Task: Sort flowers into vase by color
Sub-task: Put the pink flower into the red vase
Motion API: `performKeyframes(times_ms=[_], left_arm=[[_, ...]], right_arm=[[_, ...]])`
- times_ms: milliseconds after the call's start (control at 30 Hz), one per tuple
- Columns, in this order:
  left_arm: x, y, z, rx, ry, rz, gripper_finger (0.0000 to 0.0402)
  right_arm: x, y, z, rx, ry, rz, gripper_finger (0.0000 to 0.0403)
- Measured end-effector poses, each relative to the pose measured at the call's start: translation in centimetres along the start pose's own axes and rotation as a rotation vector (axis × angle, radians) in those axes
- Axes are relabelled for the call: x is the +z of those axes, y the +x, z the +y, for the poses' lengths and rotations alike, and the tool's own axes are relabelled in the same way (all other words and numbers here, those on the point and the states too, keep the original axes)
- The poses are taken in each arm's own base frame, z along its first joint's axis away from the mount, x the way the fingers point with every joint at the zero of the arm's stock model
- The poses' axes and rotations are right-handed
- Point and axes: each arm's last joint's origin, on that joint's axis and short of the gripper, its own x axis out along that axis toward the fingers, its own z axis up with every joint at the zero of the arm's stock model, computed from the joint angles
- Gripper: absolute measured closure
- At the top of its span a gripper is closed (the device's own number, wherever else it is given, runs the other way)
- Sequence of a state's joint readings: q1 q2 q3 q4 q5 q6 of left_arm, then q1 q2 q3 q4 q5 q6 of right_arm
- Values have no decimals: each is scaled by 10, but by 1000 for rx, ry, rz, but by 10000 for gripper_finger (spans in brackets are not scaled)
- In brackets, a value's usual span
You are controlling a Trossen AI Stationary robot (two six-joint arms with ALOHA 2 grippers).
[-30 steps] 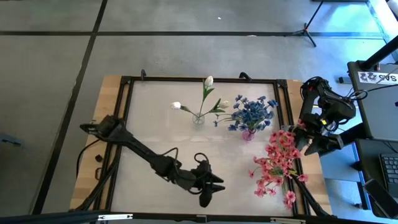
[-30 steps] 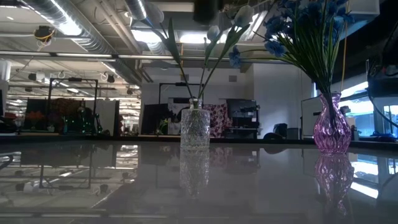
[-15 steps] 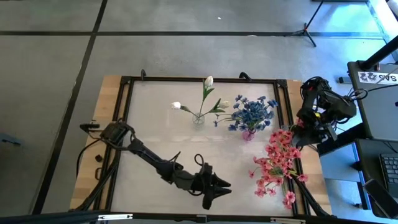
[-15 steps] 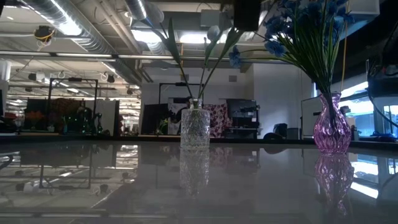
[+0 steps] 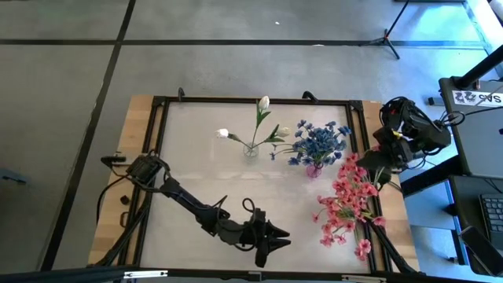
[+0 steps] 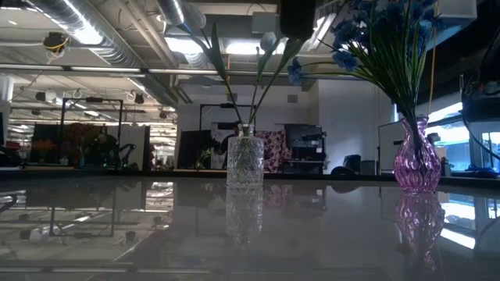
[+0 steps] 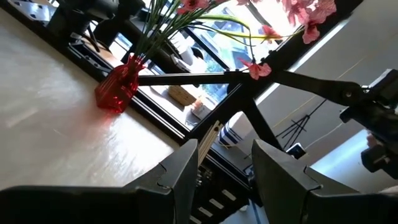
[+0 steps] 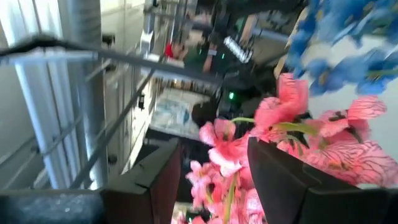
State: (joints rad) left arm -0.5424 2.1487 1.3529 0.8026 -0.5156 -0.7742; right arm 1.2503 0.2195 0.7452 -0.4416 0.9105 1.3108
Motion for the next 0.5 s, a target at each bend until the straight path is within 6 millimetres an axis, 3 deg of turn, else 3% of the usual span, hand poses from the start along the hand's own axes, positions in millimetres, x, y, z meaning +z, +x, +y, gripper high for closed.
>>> performKeyframes(times_ms=[267, 500], left_arm=[[0, 0, 0, 1, 0, -2, 255], [1, 1, 1, 4, 0, -4, 255]], right_arm=[[4, 0, 2, -7, 95, -117, 214], [2, 1, 3, 4, 82, -77, 214]])
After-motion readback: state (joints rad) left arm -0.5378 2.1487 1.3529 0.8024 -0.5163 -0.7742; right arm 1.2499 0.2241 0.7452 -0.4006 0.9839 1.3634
